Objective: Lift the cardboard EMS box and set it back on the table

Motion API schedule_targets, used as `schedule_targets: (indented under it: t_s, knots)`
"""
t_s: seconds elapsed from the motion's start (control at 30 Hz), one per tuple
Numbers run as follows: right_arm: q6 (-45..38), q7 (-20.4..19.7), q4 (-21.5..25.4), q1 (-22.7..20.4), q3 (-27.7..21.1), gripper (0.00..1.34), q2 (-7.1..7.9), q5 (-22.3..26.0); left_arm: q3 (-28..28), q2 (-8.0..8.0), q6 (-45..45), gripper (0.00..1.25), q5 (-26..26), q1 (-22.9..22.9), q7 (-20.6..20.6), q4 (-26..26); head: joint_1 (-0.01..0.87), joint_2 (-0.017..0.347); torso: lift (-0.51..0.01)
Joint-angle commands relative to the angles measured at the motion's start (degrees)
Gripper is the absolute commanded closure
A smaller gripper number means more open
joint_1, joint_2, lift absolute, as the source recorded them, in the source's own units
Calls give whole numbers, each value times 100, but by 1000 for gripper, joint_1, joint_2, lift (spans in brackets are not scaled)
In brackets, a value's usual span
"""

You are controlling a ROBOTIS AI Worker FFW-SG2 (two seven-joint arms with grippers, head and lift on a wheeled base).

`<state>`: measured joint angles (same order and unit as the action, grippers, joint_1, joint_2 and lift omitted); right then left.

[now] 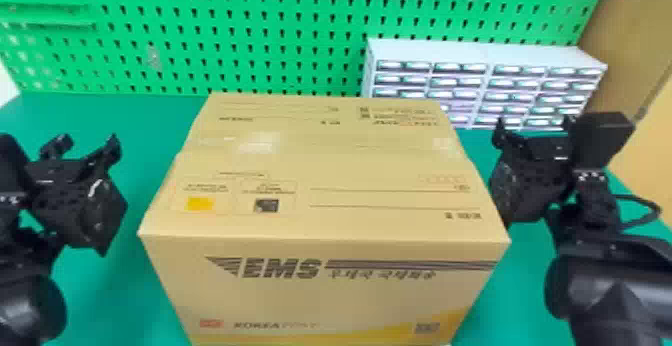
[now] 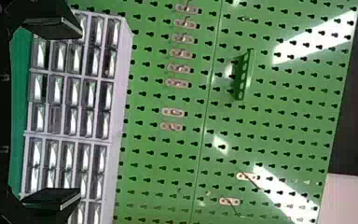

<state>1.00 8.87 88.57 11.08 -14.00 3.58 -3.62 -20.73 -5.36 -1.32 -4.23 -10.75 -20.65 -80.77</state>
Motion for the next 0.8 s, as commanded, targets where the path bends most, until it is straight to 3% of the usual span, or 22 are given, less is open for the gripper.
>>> schedule_targets:
  t_s: [0.0,0.27,0.57,0.77]
  knots:
    - [252,0,-358,0,3,113,55,204,-63,0,-87,476,53,-6,0,9,678,-15,-93]
    - [735,-9,-930,44,-6,113,55,292,-63,-9,-272,484,89,-33,-9,316,678,-15,-93]
    - [1421,-9,-1519,167,-190,108,-363,125,60,-18,-290,484,-87,-50,-88,492,678,-15,-93]
    - [1561,-167,-1650,193,-129,108,-363,28,139,-9,-307,484,-70,-85,-123,483,678,-15,-93]
